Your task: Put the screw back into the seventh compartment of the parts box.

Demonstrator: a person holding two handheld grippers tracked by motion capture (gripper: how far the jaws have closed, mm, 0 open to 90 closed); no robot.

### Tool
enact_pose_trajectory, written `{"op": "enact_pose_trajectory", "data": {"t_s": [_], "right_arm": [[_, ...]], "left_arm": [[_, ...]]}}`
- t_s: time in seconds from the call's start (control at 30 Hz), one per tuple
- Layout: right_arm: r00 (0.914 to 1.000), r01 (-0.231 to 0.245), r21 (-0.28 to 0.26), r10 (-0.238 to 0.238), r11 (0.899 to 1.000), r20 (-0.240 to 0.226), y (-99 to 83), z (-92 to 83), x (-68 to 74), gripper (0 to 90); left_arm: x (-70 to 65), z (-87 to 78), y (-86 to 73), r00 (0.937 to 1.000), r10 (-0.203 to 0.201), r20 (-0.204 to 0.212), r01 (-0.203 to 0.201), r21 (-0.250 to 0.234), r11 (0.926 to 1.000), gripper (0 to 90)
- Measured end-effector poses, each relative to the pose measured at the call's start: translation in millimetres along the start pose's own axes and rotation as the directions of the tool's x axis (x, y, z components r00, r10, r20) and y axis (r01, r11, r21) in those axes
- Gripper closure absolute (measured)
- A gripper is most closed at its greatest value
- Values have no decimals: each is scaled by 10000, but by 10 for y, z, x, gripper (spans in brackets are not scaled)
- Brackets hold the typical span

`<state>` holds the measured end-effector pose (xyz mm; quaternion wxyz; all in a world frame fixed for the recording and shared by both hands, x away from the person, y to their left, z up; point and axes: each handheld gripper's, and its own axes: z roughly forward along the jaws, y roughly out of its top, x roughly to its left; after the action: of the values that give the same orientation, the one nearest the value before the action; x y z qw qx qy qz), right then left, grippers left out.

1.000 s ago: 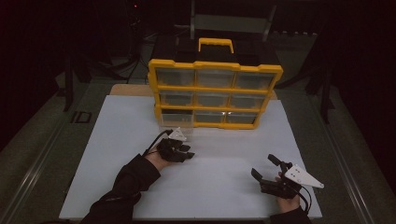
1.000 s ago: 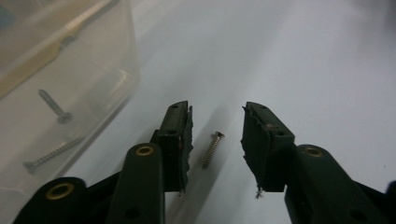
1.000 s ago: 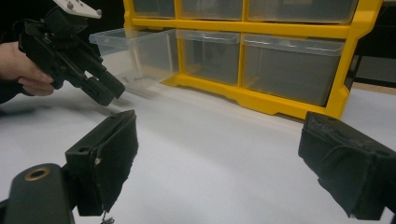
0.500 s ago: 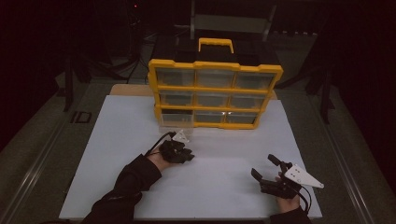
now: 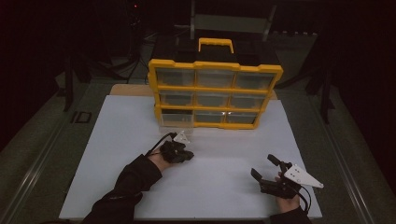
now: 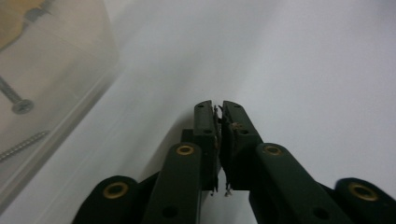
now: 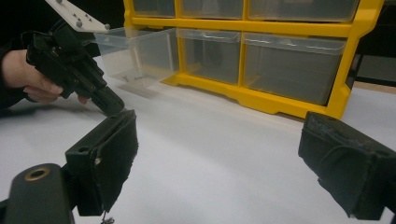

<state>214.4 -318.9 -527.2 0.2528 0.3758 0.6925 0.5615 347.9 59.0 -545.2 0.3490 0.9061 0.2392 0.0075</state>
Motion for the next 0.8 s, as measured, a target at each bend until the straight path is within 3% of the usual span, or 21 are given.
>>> {"op": "enact_pose_trajectory", "data": {"t_s": [0.33, 0.8], "right_arm": [[10000, -15, 14, 15, 10000, 7, -1, -1, -4, 117], [10000, -9, -37, 9, 10000, 46, 4, -11, -7, 117]], "left_arm": [[-2, -14, 33, 10000, -37, 59, 36, 175, 9998, 864], [-110, -268, 201, 9999, 156, 13, -155, -359, 9992, 865]]}}
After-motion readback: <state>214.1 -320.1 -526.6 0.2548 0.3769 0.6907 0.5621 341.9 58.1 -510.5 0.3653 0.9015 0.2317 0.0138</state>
